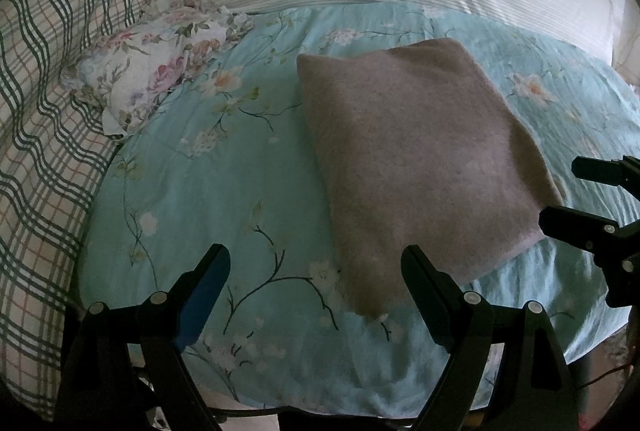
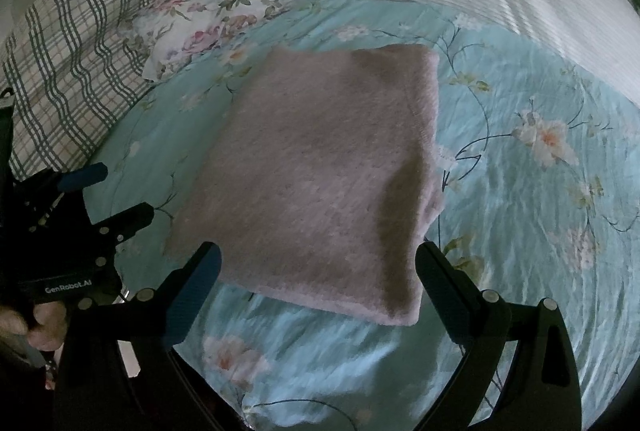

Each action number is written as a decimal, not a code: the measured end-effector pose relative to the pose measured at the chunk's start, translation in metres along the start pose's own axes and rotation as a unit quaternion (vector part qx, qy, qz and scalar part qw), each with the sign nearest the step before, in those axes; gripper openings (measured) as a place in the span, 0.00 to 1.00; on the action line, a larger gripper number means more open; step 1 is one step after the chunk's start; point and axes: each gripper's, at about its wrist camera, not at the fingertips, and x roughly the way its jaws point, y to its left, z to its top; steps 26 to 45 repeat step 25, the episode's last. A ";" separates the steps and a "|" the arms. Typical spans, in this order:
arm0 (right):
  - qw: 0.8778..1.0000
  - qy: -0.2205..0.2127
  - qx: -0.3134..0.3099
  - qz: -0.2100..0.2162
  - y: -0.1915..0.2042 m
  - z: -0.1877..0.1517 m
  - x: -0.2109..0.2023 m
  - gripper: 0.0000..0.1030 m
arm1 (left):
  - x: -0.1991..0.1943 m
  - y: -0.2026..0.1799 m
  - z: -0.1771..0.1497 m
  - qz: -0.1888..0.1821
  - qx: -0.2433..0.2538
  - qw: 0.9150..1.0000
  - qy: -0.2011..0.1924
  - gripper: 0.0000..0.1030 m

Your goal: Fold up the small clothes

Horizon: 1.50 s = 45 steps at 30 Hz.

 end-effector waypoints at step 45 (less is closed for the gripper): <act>1.000 -0.006 0.029 0.011 -0.019 0.017 0.017 0.95 | 0.022 -0.002 0.020 0.014 -0.009 1.000 0.007 0.86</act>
